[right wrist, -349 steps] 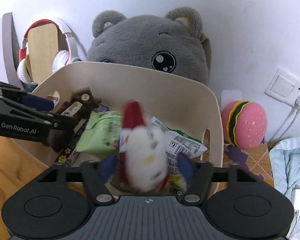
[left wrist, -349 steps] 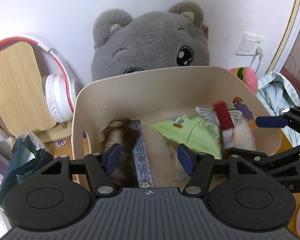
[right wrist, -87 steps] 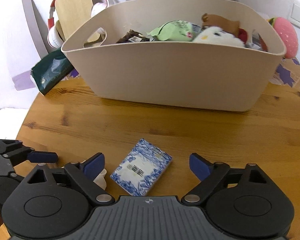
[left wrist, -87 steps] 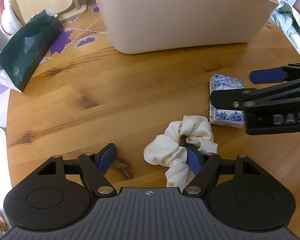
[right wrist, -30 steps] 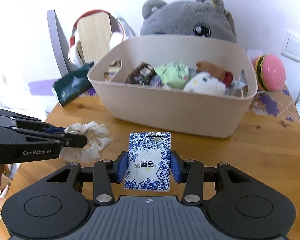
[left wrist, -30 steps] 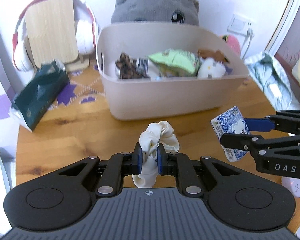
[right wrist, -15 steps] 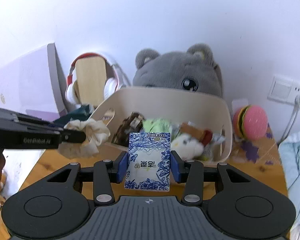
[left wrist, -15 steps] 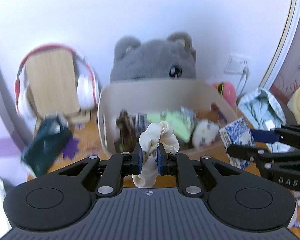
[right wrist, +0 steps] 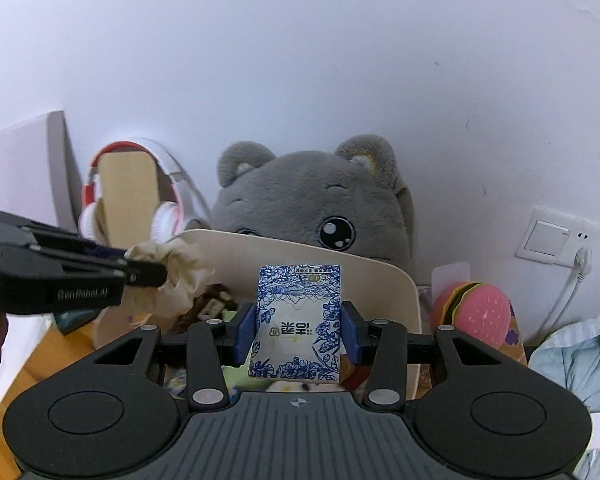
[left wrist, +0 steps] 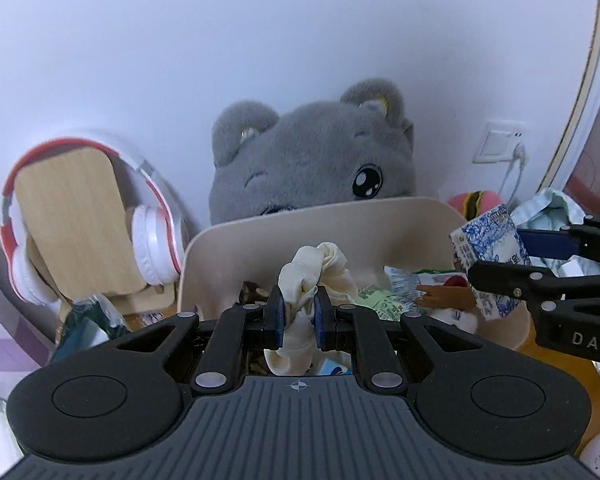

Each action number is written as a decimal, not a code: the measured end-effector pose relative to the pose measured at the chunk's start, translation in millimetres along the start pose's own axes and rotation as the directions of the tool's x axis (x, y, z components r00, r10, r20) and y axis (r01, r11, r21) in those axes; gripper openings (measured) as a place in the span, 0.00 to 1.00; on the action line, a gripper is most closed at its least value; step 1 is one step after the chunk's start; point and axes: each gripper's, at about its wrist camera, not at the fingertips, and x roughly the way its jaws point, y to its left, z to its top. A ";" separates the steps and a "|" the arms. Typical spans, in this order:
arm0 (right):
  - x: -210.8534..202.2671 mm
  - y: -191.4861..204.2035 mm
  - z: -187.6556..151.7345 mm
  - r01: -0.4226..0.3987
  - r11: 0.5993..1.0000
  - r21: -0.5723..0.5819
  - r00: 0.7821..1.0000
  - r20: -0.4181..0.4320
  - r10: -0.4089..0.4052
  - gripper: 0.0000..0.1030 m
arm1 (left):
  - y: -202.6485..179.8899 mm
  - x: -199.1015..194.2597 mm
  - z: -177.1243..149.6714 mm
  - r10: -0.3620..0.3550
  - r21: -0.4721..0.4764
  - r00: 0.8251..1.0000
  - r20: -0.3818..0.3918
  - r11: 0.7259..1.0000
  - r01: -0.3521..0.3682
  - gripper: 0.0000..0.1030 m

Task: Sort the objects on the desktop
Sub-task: 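Carry the cream scrunchie and blue-white tissue pack into the basket and open both tools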

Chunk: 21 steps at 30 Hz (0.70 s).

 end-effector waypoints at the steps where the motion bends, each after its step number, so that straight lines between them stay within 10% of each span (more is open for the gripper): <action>1: 5.9 -1.8 1.3 0.004 1.000 0.000 1.000 -0.008 -0.004 0.41 | -0.7 6.4 0.3 0.003 -0.001 1.000 -0.014 1.000 -0.003 0.14; 21: 69.7 -10.9 -19.8 0.024 0.998 0.059 0.983 -0.182 -0.013 0.41 | 0.2 58.5 -22.9 0.022 -0.005 0.986 -0.167 1.000 -0.023 0.26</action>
